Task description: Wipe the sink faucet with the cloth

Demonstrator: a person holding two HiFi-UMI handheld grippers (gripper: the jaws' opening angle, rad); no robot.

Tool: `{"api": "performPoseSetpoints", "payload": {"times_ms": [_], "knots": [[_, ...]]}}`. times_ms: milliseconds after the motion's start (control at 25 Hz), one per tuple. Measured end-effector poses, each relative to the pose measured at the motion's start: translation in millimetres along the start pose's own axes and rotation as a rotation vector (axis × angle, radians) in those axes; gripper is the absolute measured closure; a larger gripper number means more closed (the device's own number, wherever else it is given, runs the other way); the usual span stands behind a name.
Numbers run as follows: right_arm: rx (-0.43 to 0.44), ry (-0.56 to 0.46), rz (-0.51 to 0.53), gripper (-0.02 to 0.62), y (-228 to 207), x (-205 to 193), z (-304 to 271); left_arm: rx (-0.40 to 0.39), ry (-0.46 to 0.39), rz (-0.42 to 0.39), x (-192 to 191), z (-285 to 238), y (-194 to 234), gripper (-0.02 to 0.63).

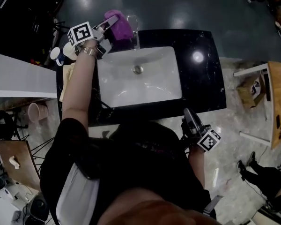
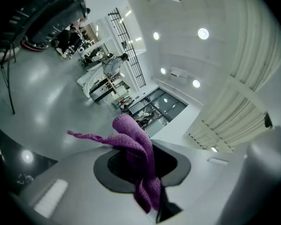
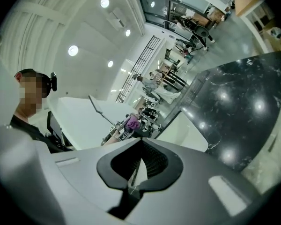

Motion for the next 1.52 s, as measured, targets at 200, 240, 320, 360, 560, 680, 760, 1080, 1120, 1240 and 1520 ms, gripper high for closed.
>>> {"api": "performPoseSetpoints", "payload": {"times_ms": [200,240,320,360,560,680,760,1080,1120,1240,1520], "knots": [[-0.066,-0.015,-0.029,0.584,0,-19,-5,0.066,0.127,0.026,-23,-25,51,0.526],[-0.071,-0.017,-0.031,0.584,0,-23,-8,0.095,0.153,0.013,-30,-26,62,0.529],[-0.084,-0.022,-0.025,0.584,-1,-27,-11,0.164,0.194,-0.016,-45,-27,84,0.531],[-0.091,-0.024,-0.029,0.584,-1,-30,-11,0.198,0.213,-0.032,-52,-27,94,0.532],[-0.123,-0.025,-0.049,0.584,-1,-41,-10,0.338,0.307,-0.128,-81,-26,126,0.532],[-0.137,-0.032,-0.053,0.584,-2,-44,-7,0.375,0.362,-0.179,-93,-27,135,0.534],[-0.139,-0.037,-0.054,0.584,-3,-45,-6,0.376,0.361,-0.171,-94,-28,136,0.534],[-0.119,-0.063,-0.083,0.584,-5,-40,-1,0.122,0.153,0.114,-58,-26,96,0.534],[-0.113,-0.060,-0.087,0.584,-5,-40,-3,0.061,0.129,0.112,-47,-27,83,0.534],[-0.095,-0.040,-0.089,0.584,-5,-39,-7,-0.088,0.095,0.047,-13,-30,41,0.535],[-0.107,-0.027,-0.101,0.584,-8,-38,-8,-0.120,0.283,-0.171,23,-76,12,0.535]]}}
Point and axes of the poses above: the fingertips, and each gripper's own axes: z backward along the fingers, y to its left, x out of its top, the point moved 7 cm from there along z, backward along the fingers, and after that the axes turned 14 degrees about -y, right-handed, at the moved point
